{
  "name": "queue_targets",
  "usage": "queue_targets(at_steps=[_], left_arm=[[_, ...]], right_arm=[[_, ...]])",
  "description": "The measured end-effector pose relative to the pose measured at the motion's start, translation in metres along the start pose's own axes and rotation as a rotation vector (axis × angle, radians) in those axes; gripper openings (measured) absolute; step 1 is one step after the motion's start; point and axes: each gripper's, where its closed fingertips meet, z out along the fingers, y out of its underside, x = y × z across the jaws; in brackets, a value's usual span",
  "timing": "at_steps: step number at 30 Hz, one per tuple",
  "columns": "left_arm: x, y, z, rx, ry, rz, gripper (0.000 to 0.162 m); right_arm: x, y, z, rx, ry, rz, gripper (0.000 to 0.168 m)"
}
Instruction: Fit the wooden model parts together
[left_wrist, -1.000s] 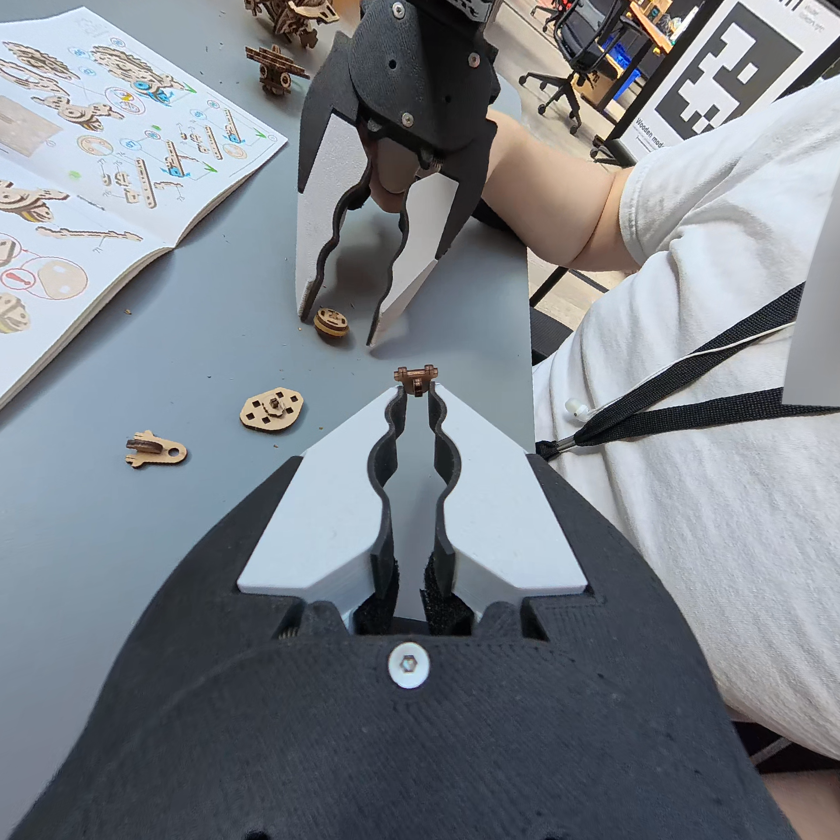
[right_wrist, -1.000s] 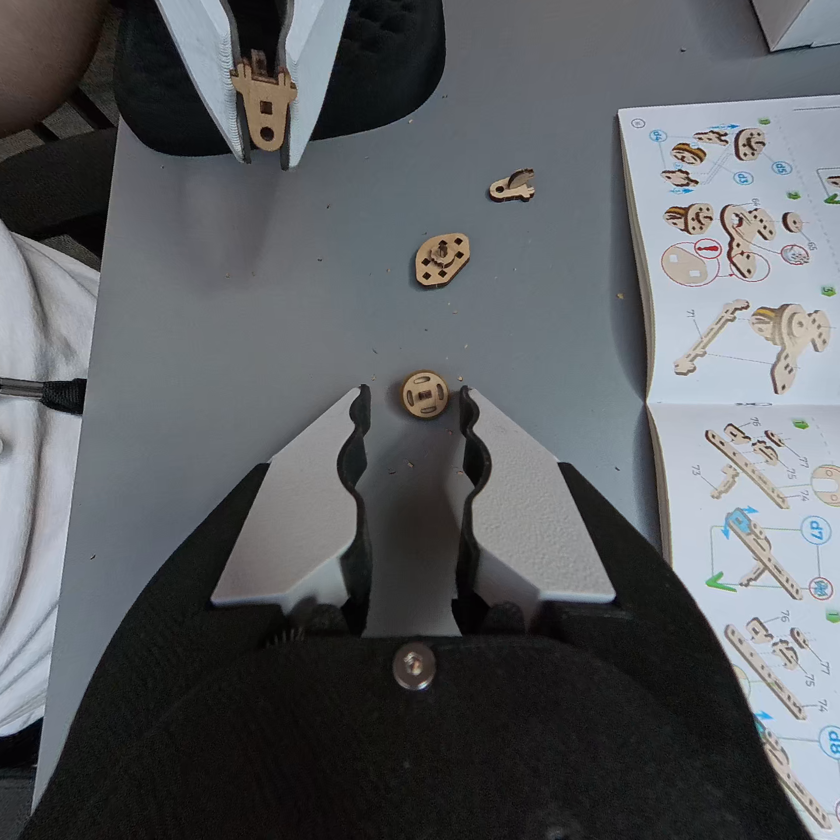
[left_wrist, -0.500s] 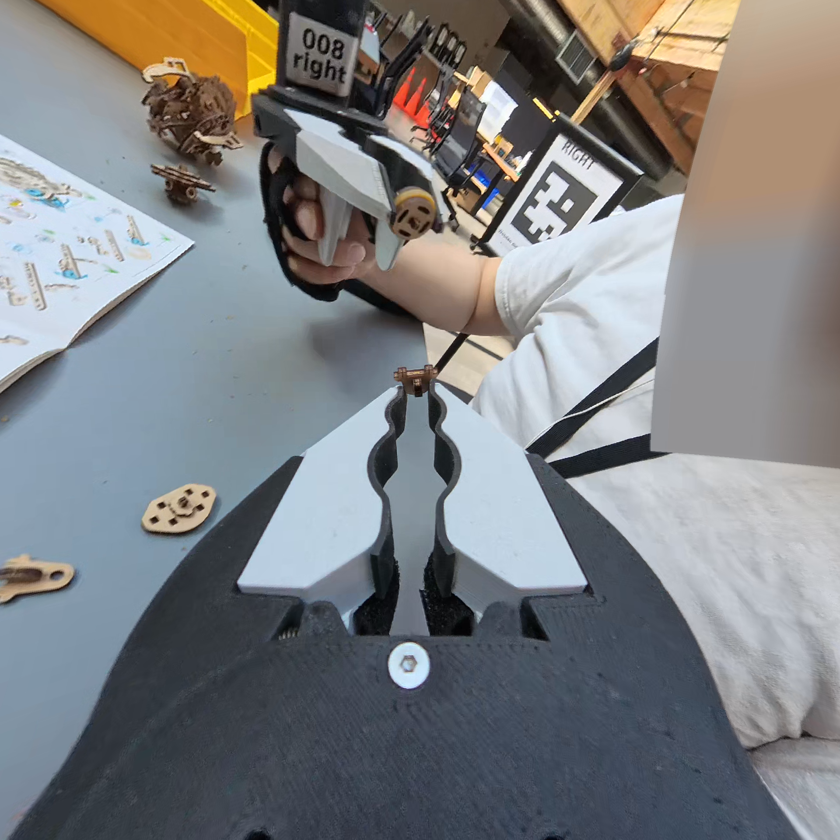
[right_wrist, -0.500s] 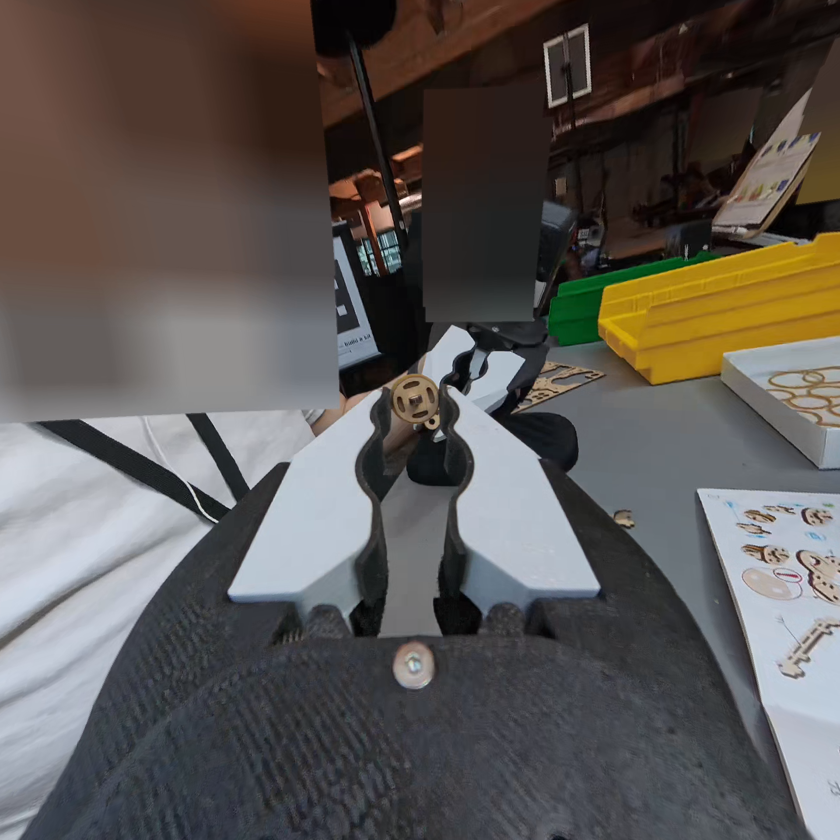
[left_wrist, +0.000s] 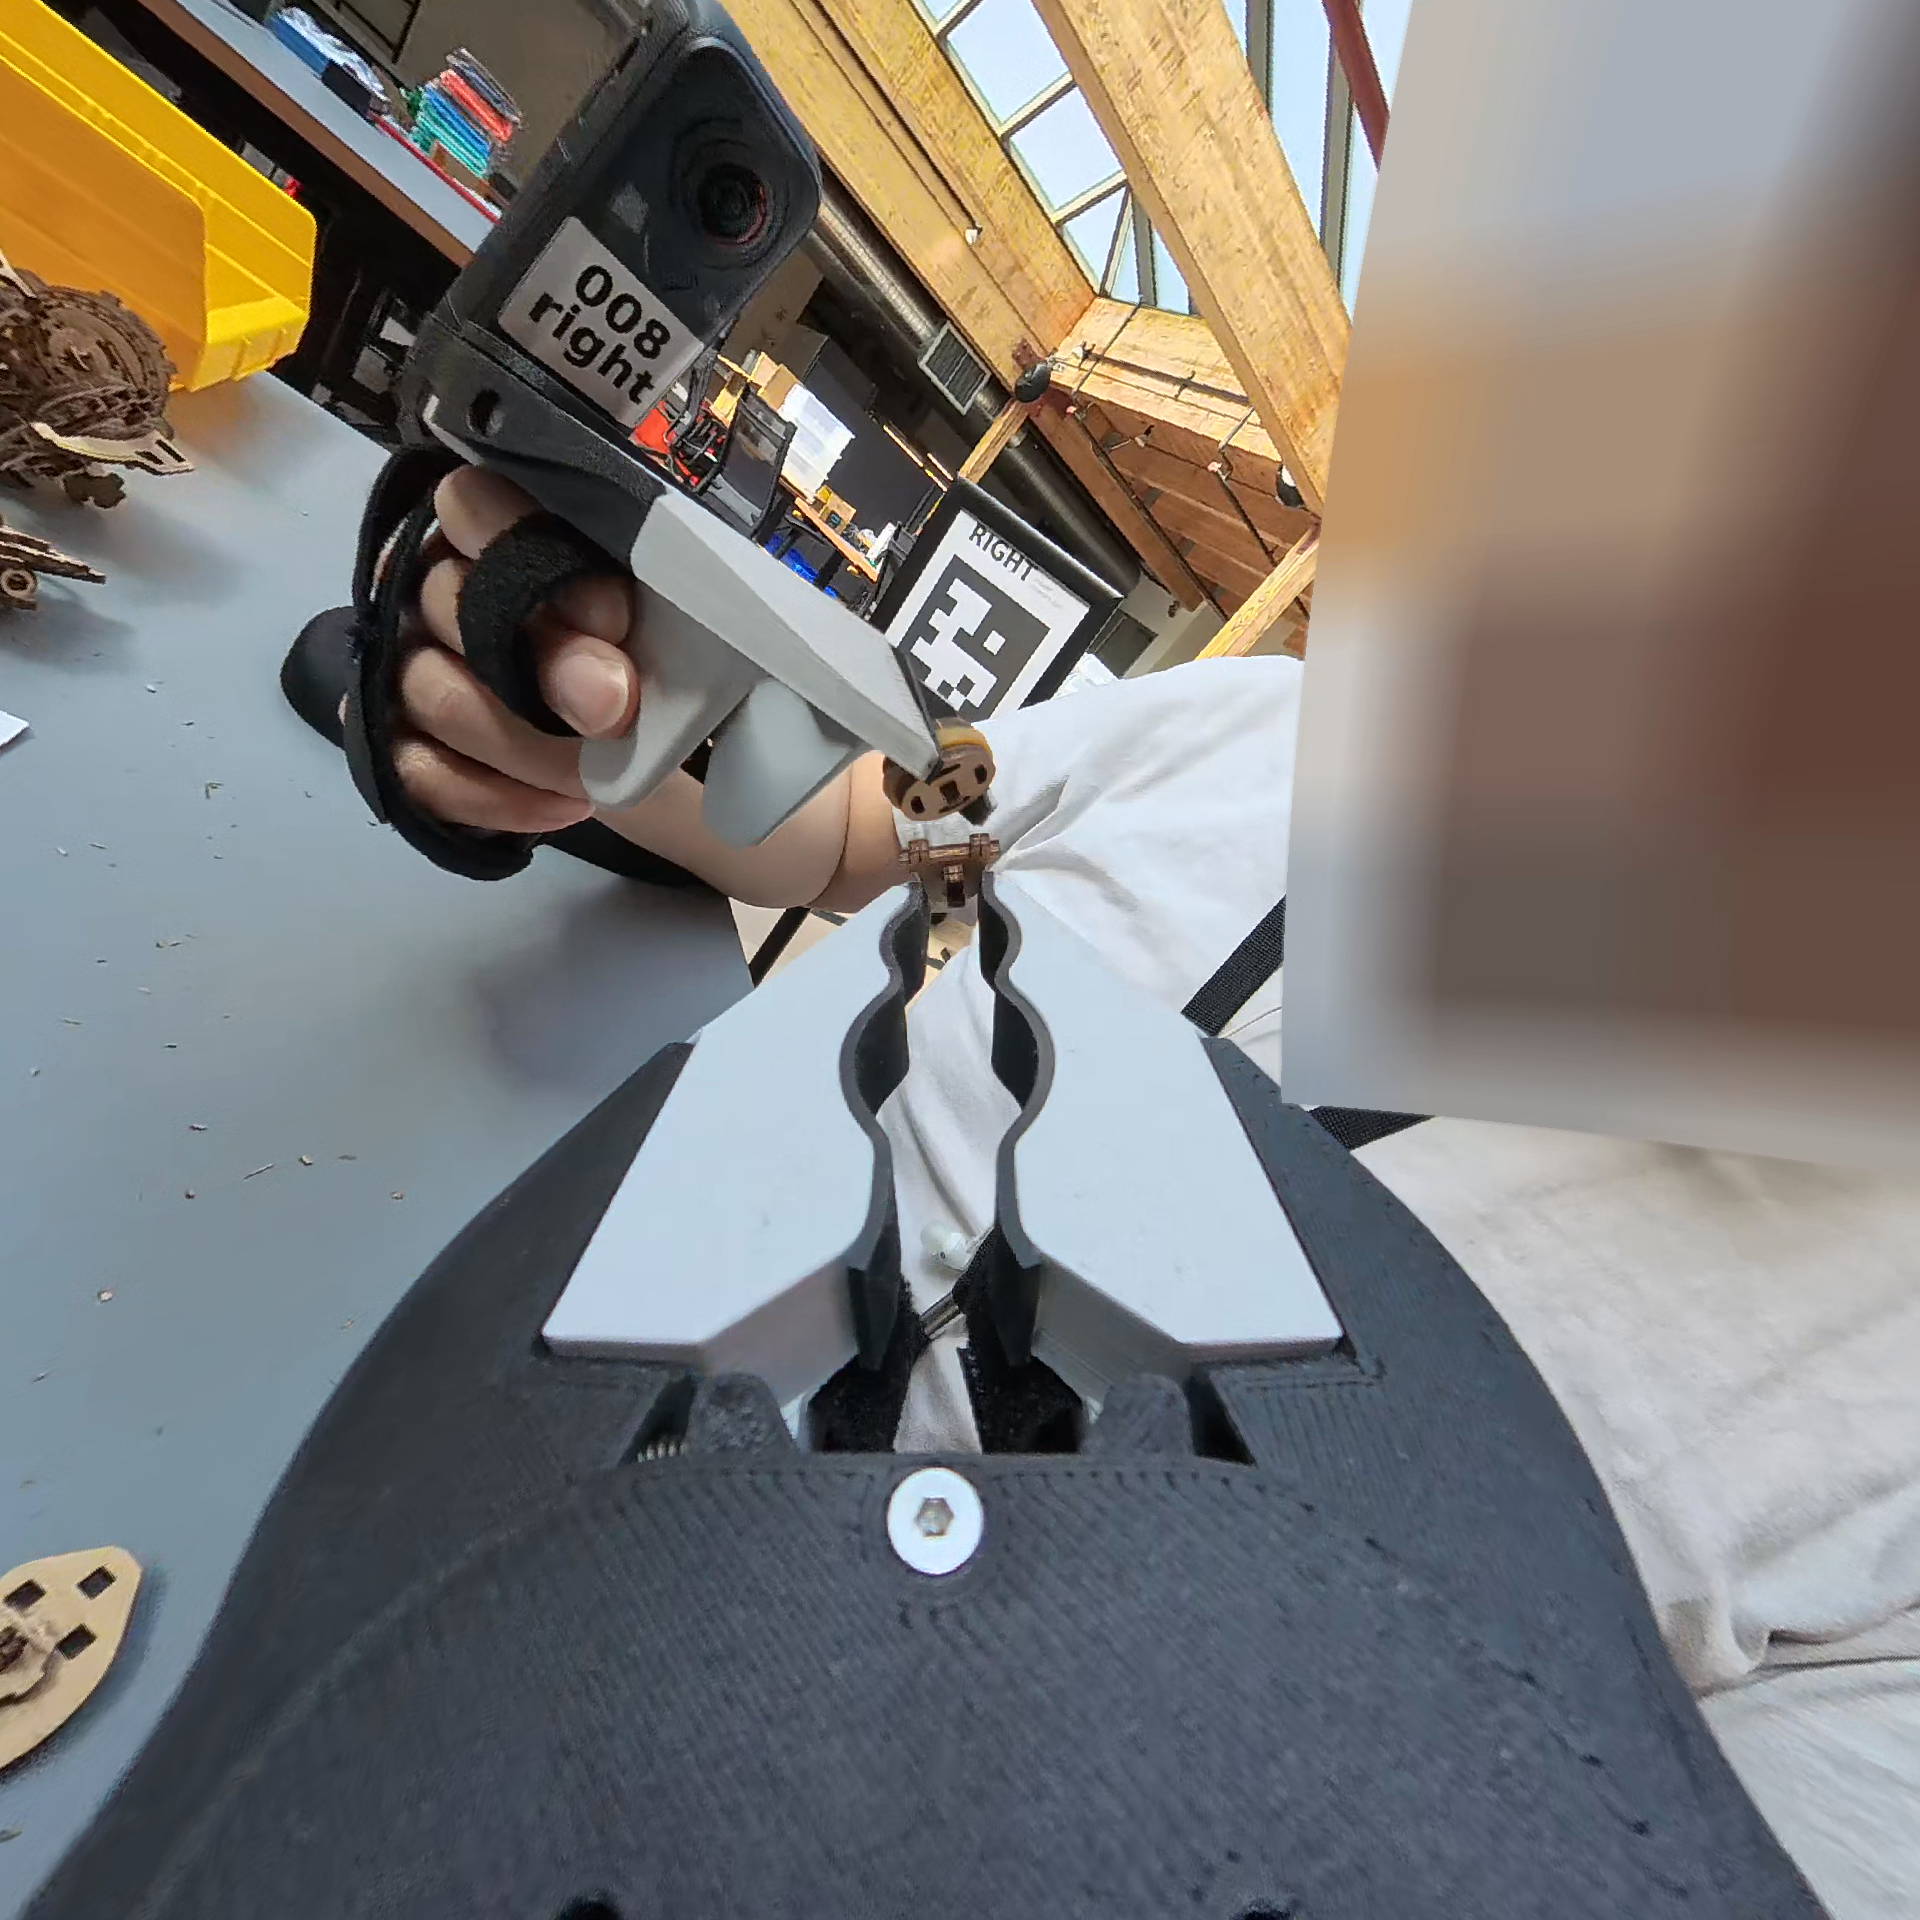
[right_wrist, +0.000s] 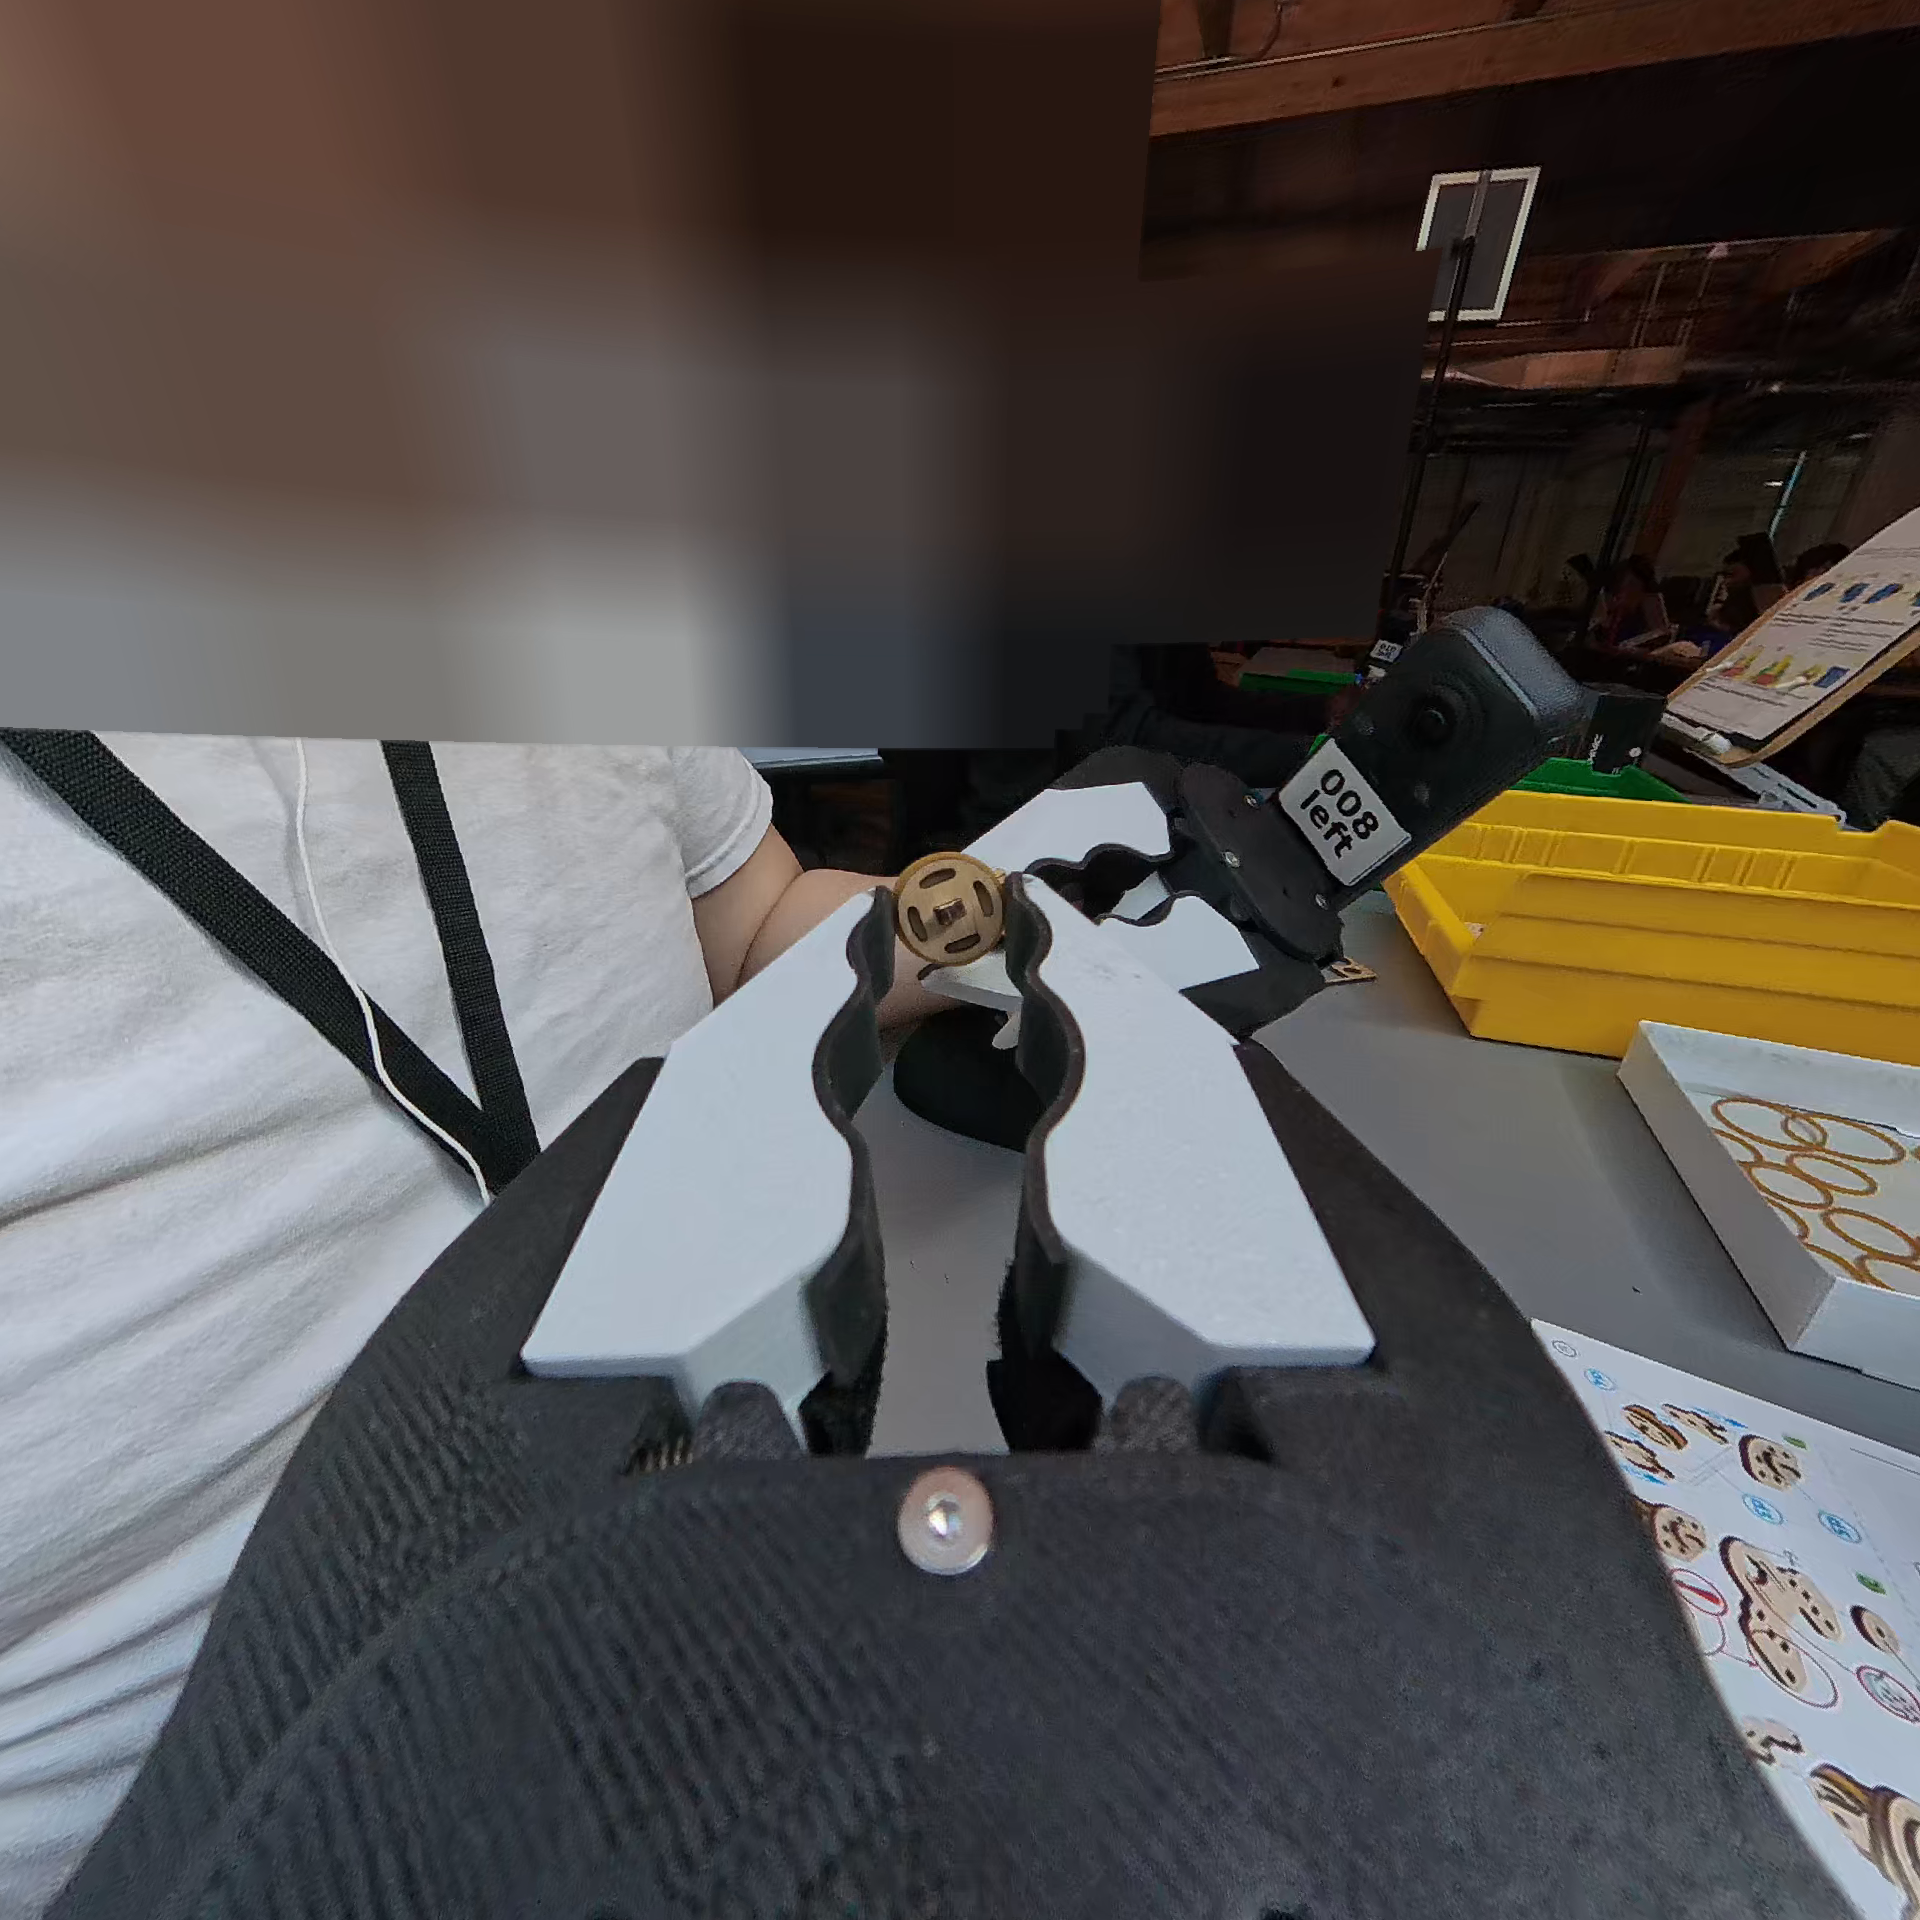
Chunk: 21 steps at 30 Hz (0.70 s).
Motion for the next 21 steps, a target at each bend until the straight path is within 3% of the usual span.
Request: queue_targets(at_steps=[21], left_arm=[[-0.005,0.004,0.003,0.007,0.033,-0.057,0.007]], right_arm=[[-0.001,0.015,0.000,-0.098,0.049,-0.110,0.021]])
